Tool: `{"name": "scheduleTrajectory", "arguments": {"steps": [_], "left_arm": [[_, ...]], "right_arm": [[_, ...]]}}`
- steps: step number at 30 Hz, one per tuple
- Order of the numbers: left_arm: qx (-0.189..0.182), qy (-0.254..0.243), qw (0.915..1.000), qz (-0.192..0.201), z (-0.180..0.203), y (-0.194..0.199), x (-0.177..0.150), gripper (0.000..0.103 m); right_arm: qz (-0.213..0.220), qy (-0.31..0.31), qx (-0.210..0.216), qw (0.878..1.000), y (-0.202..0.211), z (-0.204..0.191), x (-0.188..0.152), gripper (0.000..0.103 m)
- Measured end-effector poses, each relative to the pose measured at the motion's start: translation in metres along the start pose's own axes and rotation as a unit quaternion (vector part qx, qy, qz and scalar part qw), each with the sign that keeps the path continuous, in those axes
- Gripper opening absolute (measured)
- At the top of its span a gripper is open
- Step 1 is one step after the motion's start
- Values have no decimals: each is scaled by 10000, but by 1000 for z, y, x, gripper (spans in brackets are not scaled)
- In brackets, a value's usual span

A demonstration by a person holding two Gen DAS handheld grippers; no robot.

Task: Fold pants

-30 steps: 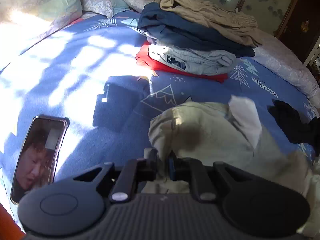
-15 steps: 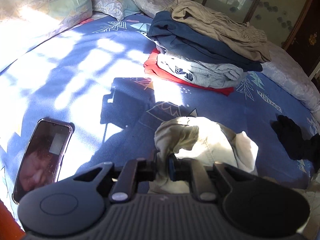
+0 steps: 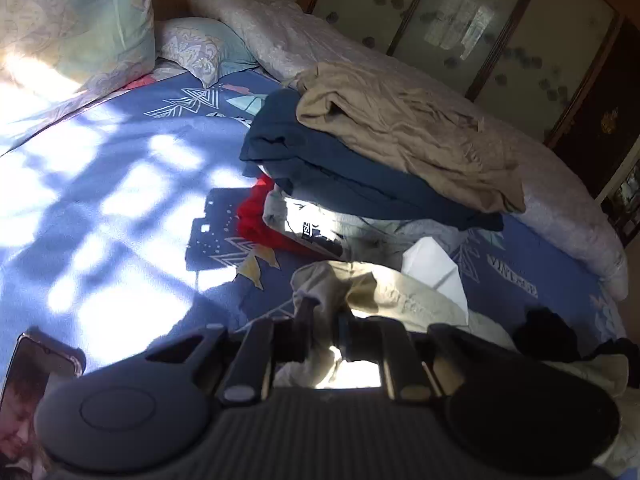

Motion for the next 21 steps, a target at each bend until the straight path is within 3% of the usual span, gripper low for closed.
{"name": "scheduleTrajectory", "arguments": {"steps": [1, 4, 5, 7, 10, 14, 18, 21], "left_arm": [[263, -193, 9994, -91, 2, -17, -9, 19], [990, -740, 9904, -617, -6, -70, -44, 23], [1118, -843, 9870, -788, -10, -81, -56, 24], [1144, -878, 9860, -840, -15, -79, -66, 27], [866, -889, 9899, -684, -18, -44, -61, 37], [761, -910, 9923, -359, -42, 25, -48, 41], [464, -788, 9954, -278, -72, 97, -60, 46], [380, -755, 9959, -315, -91, 136, -81, 51]], "right_arm": [[-213, 57, -278, 9994, -2, 13, -12, 10], [-1101, 1, -1258, 9859, -11, 64, -68, 27], [-1314, 10, -1399, 9814, -10, 75, -84, 33], [-1480, 130, -1562, 9765, 0, 86, -101, 32], [-1521, 434, -1350, 9781, 25, 79, -102, 38], [-1524, 998, -1105, 9770, 72, 72, -94, 40], [-1668, 1009, -934, 9763, 137, 74, -95, 41], [-2059, 790, -857, 9716, 176, 88, -110, 43]]}}
Point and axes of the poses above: each gripper's, at about its wrist camera, not at the fingertips, and y roughly against the way its jaws point, z to its right, x to its top, the point moved 10 cm from there along -y, roughly the way its jaws point, and after that the axes turned 13 degrees about y, right-handed, at the moved point
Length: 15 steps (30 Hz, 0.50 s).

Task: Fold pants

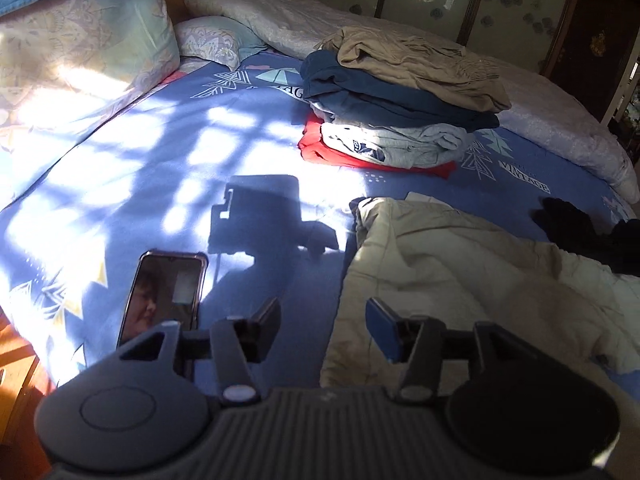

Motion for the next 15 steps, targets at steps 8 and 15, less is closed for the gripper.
{"name": "scheduleTrajectory", "arguments": {"steps": [8, 15], "left_arm": [[-58, 119, 9993, -360, -25, 39, -70, 57], [-361, 552, 9963, -542, -14, 47, -110, 72]], "right_arm": [[-1011, -881, 699, 9885, 35, 5, -91, 47], [-1565, -2103, 2017, 9437, 40, -33, -135, 47]]}}
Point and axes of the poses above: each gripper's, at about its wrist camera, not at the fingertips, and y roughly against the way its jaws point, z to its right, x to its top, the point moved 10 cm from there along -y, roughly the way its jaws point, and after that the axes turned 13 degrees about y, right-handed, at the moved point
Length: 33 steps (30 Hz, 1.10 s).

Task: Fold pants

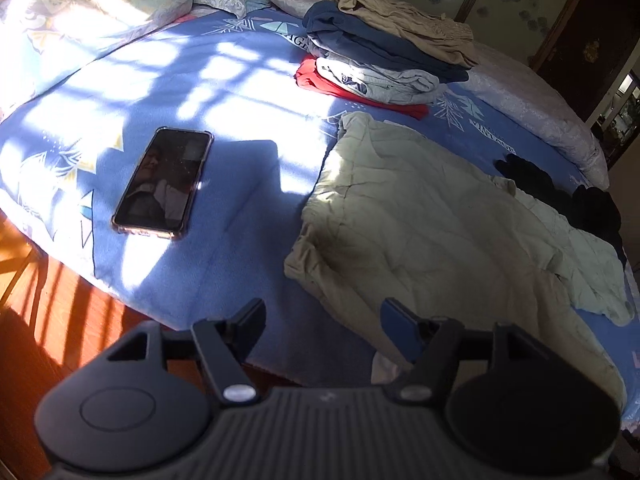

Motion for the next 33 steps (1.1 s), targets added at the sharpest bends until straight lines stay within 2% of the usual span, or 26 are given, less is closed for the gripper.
{"name": "scheduleTrajectory", "arguments": {"steps": [3, 4, 6, 9, 11, 13, 15, 16, 17, 21, 25, 27, 28, 29, 32, 33], "left_arm": [[-197, 392, 9986, -302, 4, -15, -17, 73], [-268, 552, 9975, -358, 5, -24, -20, 75], [-237, 825, 9952, -478, 4, -41, -22, 76], [-244, 1209, 9899, -699, 0, -67, -24, 75], [-254, 1395, 9862, -859, -2, -80, -26, 65], [-432, 1415, 9833, -1057, 3, -89, -30, 21], [-473, 1492, 9806, -1178, 5, -95, -33, 14], [-499, 1537, 9797, -1185, 5, -94, -33, 5], [-566, 1563, 9791, -1175, 5, -90, -30, 5], [-1049, 1780, 9738, -951, 4, -52, -12, 5], [-1392, 2092, 9663, -563, -12, -11, 20, 5], [-1472, 2244, 9624, -419, -22, 4, 33, 5], [-1468, 2283, 9618, -362, -26, 8, 38, 5], [-1461, 2286, 9619, -331, -27, 10, 42, 5], [-1364, 2197, 9654, -324, -26, 4, 47, 5], [-1286, 2152, 9675, -340, -25, 2, 47, 5]], "right_arm": [[-182, -631, 427, 9969, 1, -2, -18, 47], [-261, -748, 411, 9960, 0, -2, -21, 47], [-153, -975, 392, 9944, 10, -3, -16, 47], [-153, -1579, 324, 9868, 7, 6, -25, 47], [-61, -1947, 158, 9807, 3, 12, -31, 49], [-73, -2158, 168, 9763, -5, 16, -34, 50], [-112, -2299, 99, 9731, -13, 23, -32, 52], [-87, -2403, 68, 9706, -19, 26, -31, 52], [-68, -2471, 54, 9690, -27, 26, -31, 52], [-25, -2409, 48, 9705, -45, 15, -21, 51], [-42, -2488, -61, 9685, -50, 13, -16, 51], [183, -2252, -346, 9735, -41, 14, -12, 37], [298, -2062, -437, 9771, -36, 12, -9, 21], [465, -1905, -472, 9794, -28, 8, -4, 12], [1003, -1010, -383, 9891, -2, -15, 25, 12], [1150, -661, -488, 9900, 9, -20, 35, 12]]}}
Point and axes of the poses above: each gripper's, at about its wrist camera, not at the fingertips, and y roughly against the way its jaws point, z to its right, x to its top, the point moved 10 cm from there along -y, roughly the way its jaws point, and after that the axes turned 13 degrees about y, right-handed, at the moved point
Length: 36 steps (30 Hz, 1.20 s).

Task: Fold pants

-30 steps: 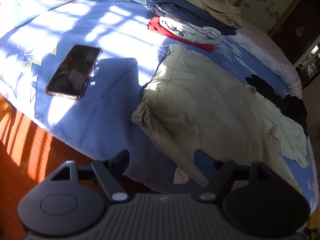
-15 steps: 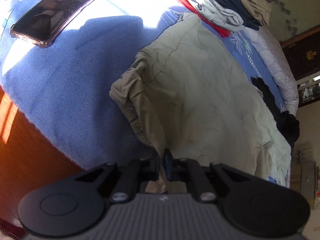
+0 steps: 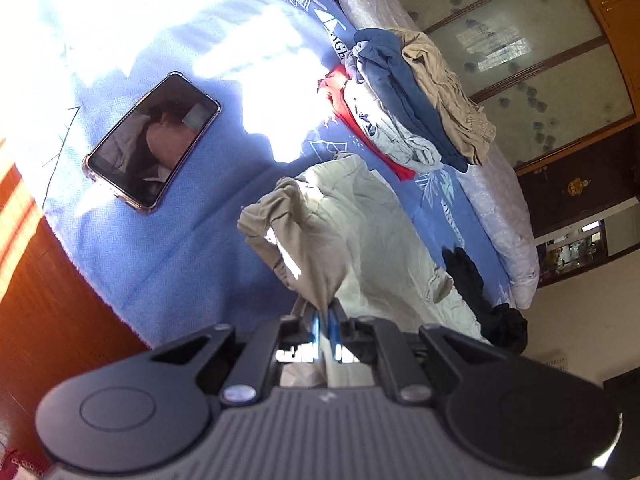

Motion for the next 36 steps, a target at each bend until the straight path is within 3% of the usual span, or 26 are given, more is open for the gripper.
{"name": "scheduleTrajectory", "arguments": {"steps": [3, 4, 5, 8, 10, 12, 14, 16, 18, 19, 21, 23, 27, 29, 31, 32, 34, 36], "left_arm": [[14, -48, 10000, -47, 2, -3, -2, 5], [-18, -59, 10000, -46, 4, -4, -1, 5], [-35, -80, 10000, -34, 7, -3, -1, 5], [-53, -156, 9999, -10, 14, 0, 0, 5], [-24, -203, 9998, 9, 19, 1, 0, 5], [17, -260, 9997, 38, 23, 2, 0, 5], [48, -314, 9995, 60, 26, 3, 0, 5], [71, -344, 9993, 88, 29, 4, 0, 5], [94, -364, 9992, 110, 30, 6, 0, 5], [112, -383, 9991, 122, 31, 6, 0, 5], [173, -437, 9988, 143, 31, 7, 0, 5], [227, -494, 9984, 160, 31, 7, 0, 5], [267, -516, 9982, 170, 31, 7, -1, 5], [282, -494, 9983, 156, 29, 6, -1, 5], [303, -479, 9983, 92, 26, 2, -1, 5], [330, -474, 9983, 89, 26, -1, -1, 5], [350, -404, 9985, 107, 24, -4, 0, 5], [308, -337, 9988, 162, 24, -5, 1, 5]], "right_arm": [[676, 854, -694, 9916, 28, 9, 37, 15], [833, 980, -1079, 9858, 36, 21, 47, 26], [864, 990, -1394, 9815, 40, 33, 51, 40], [560, 1051, -1622, 9795, 37, 64, 60, 45], [491, 1128, -1752, 9768, 30, 74, 61, 55], [580, 525, -1541, 9850, 24, 85, 62, 59], [607, -837, -940, 9902, 11, 97, 54, 62], [495, -1782, -536, 9813, -1, 111, 47, 62], [442, -2023, -442, 9773, -11, 113, 41, 62], [426, -2003, -409, 9779, -16, 112, 40, 61], [503, -1927, -327, 9794, -23, 106, 39, 41], [764, -1855, -357, 9790, -25, 88, 38, 6], [874, -1048, -1027, 9853, 17, 60, 31, 4], [1144, -36, -1162, 9866, 42, 23, 35, 4], [1532, 1233, -1210, 9730, 53, -27, 50, 4], [1760, 1818, -1150, 9606, 51, -58, 58, 4], [2030, 2497, -976, 9418, 36, -105, 73, 4], [2077, 2770, -913, 9337, 0, -133, 88, 9]]}}
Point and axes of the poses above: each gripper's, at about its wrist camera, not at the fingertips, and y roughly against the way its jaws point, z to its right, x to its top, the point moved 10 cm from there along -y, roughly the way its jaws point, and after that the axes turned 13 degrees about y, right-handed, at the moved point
